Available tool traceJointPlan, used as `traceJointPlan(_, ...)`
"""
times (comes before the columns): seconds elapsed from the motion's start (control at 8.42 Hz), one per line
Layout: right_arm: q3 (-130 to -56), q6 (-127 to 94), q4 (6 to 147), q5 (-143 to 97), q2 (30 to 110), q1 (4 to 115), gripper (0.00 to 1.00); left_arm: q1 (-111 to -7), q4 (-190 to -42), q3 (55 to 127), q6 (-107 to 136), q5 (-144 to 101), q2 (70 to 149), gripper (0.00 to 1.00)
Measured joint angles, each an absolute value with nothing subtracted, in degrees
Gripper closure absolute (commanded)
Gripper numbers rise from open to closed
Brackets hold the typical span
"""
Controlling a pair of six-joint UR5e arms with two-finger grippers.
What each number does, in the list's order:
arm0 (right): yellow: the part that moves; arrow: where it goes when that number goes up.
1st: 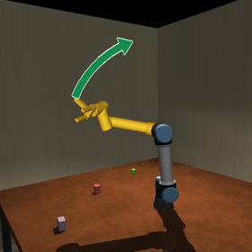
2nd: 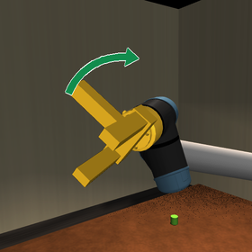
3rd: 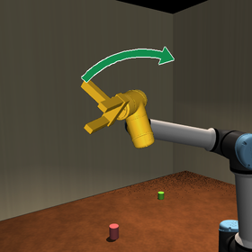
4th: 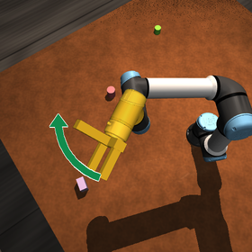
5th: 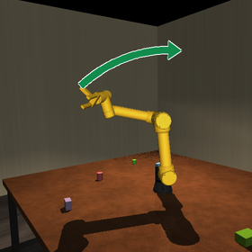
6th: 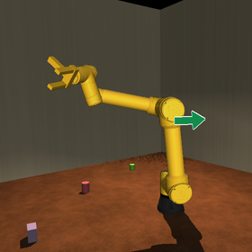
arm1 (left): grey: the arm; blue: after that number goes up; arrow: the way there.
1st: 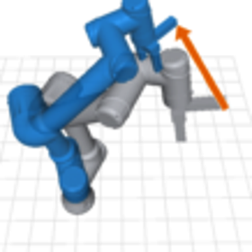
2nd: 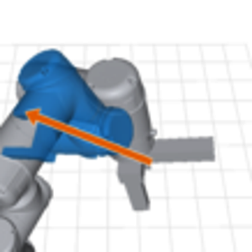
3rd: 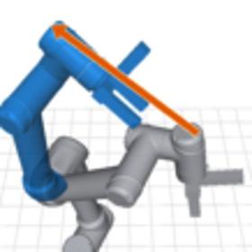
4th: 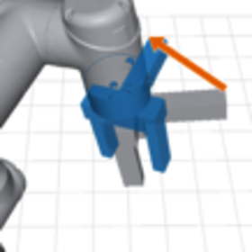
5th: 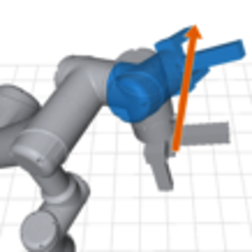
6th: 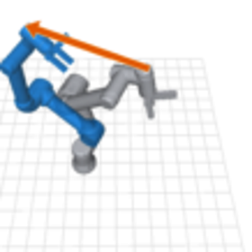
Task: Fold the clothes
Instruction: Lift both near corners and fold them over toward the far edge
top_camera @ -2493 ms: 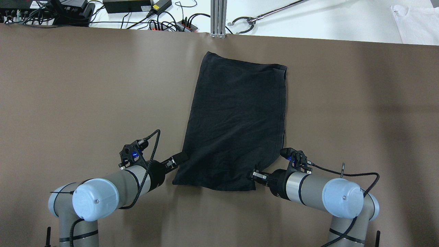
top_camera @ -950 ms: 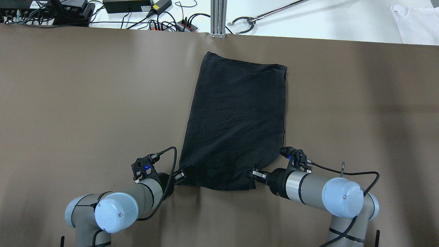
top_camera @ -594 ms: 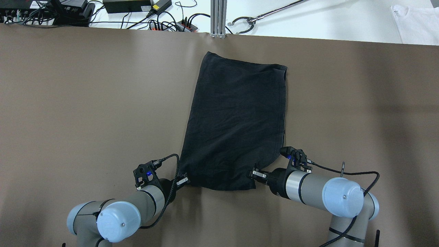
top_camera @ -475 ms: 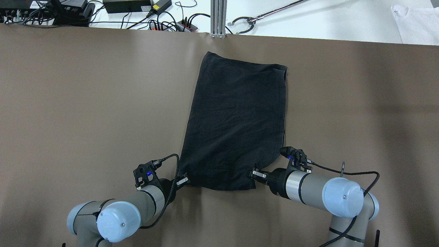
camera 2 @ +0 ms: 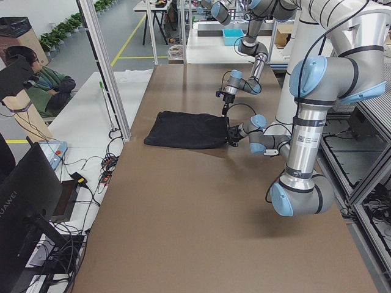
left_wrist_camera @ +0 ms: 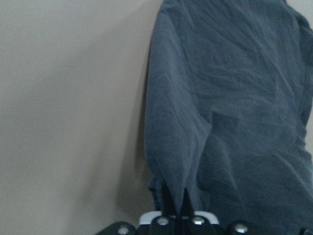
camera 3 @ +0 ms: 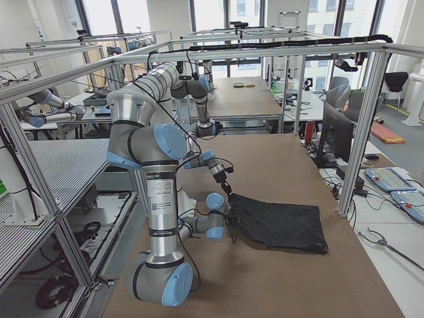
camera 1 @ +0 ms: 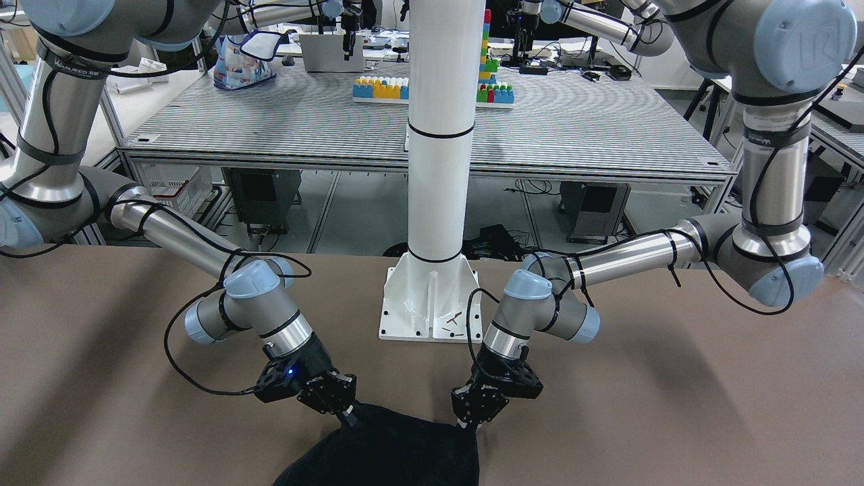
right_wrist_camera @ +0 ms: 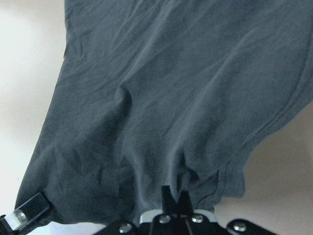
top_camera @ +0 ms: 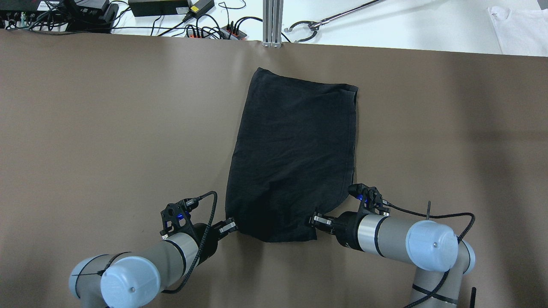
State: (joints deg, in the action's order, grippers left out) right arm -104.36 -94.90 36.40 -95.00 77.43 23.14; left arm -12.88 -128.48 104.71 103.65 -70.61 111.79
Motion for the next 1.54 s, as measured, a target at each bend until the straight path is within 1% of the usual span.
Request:
traceJointPlan(0.47, -112.39, -95.84, 36.69, -100.55, 79.21, 19.33, 1.00, -9.11, -126.51, 115.57, 102.83, -70.44, 110.74, 1.00)
traceJointPlan(0.71, -114.51, -96.72, 36.74, -101.05, 79.83, 17.21, 1.00, -8.03, -125.93, 118.93, 102.62, -70.91, 109.64, 1.00)
traceJointPlan(0.83, -114.35, -96.72, 36.83, -100.97, 79.82, 17.29, 1.00, -8.85, -125.82, 119.70, 101.84, -72.53, 109.44, 1.00)
traceJointPlan(1.07, -112.84, -96.17, 37.15, -100.85, 79.57, 21.44, 1.00, -15.10, -125.59, 118.90, 99.92, -77.61, 109.58, 1.00)
traceJointPlan(1.19, -112.47, -96.01, 37.70, -101.26, 79.50, 24.21, 1.00, -19.20, -125.57, 117.34, 99.53, -81.04, 110.22, 1.00)
traceJointPlan(1.54, -112.26, -96.09, 39.40, -104.07, 79.08, 30.38, 1.00, -28.83, -125.53, 108.40, 99.33, -88.26, 117.73, 1.00)
